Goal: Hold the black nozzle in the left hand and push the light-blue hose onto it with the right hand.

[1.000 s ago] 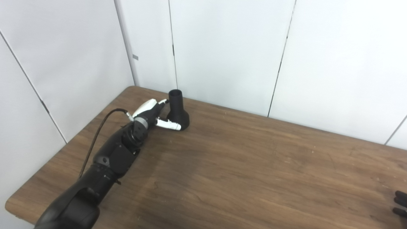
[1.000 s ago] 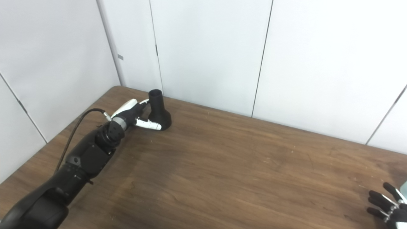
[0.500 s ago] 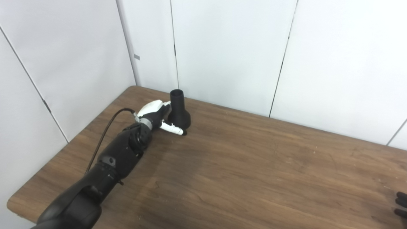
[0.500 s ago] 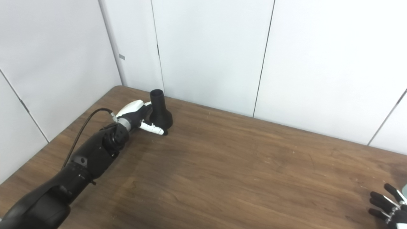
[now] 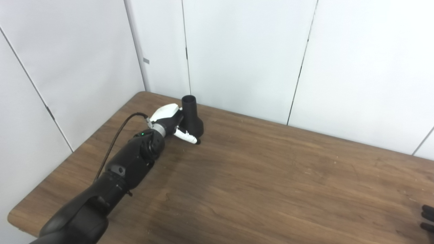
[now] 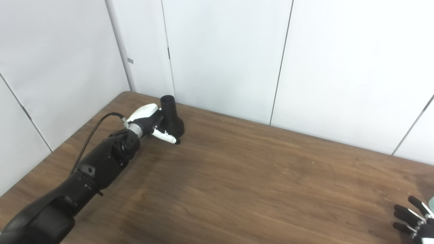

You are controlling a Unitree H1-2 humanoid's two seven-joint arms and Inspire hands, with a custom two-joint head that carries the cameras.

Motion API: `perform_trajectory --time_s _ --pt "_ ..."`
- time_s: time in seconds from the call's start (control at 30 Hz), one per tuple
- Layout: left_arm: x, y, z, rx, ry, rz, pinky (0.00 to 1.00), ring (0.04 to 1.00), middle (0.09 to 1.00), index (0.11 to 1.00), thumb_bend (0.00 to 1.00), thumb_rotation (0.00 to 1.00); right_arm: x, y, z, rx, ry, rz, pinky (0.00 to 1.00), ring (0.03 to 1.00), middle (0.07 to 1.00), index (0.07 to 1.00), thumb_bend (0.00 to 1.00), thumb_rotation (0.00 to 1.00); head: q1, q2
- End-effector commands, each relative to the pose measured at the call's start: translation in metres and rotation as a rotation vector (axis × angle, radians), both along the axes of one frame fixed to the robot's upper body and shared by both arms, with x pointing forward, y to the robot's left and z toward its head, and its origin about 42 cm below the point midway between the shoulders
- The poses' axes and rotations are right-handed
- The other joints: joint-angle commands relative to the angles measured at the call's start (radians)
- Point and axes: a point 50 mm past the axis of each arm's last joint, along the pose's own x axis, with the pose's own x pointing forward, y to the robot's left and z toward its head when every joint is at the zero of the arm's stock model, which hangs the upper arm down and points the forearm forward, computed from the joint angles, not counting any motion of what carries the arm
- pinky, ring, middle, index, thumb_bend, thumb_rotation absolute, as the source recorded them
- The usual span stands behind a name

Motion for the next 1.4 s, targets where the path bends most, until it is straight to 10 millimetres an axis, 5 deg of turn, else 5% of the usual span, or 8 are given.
perform_trajectory --time_s 0.0,0.23,0.3,0.37,0.53,0.97,1.17,1.37 --pt "0.006 0.000 0.011 0.041 -0.018 -0.015 1.00 0.938 0.853 0.832 0.89 0.25 -0.009 0.007 -0.015 0.022 0.033 -0.005 0.71 0.777 0.757 0.868 0.58 0.92 0.000 0.001" --pt "0.007 0.002 0.008 0.036 -0.019 -0.017 0.91 0.819 0.719 0.692 0.81 0.10 -0.010 0.007 -0.014 0.024 0.028 -0.007 0.72 0.777 0.757 0.859 0.58 0.92 -0.001 0.002" --pt "0.007 0.003 0.008 0.029 -0.023 -0.014 0.76 0.758 0.690 0.643 0.79 0.03 -0.010 0.008 -0.014 0.024 0.027 -0.007 0.72 0.777 0.757 0.859 0.58 0.92 -0.002 0.005" --pt "0.007 0.004 0.007 0.016 -0.025 -0.004 0.65 0.709 0.659 0.525 0.58 0.05 -0.010 0.009 -0.014 0.024 0.026 -0.006 0.72 0.777 0.757 0.859 0.58 0.92 -0.002 0.005" --pt "0.006 0.004 0.005 -0.035 -0.036 0.025 0.56 0.616 0.620 0.490 0.52 0.05 -0.010 0.010 -0.012 0.033 0.025 -0.001 0.72 0.781 0.760 0.857 0.57 0.92 -0.002 0.007" --pt "0.002 -0.004 0.005 -0.031 -0.135 0.013 0.60 0.631 0.565 0.459 0.52 0.01 -0.010 0.011 -0.010 0.044 0.022 -0.003 0.73 0.774 0.743 0.847 0.58 0.93 -0.010 0.010" --pt "0.001 -0.006 0.004 -0.025 -0.206 -0.007 0.70 0.612 0.529 0.458 0.52 0.00 -0.010 0.013 -0.010 0.043 0.020 -0.004 0.73 0.772 0.741 0.847 0.57 0.93 -0.012 0.011" --pt "-0.002 -0.011 0.006 -0.011 -0.207 -0.024 0.92 0.663 0.520 0.464 0.52 0.00 -0.010 0.016 -0.008 0.047 0.019 -0.004 0.73 0.771 0.736 0.848 0.57 0.93 -0.017 0.012"
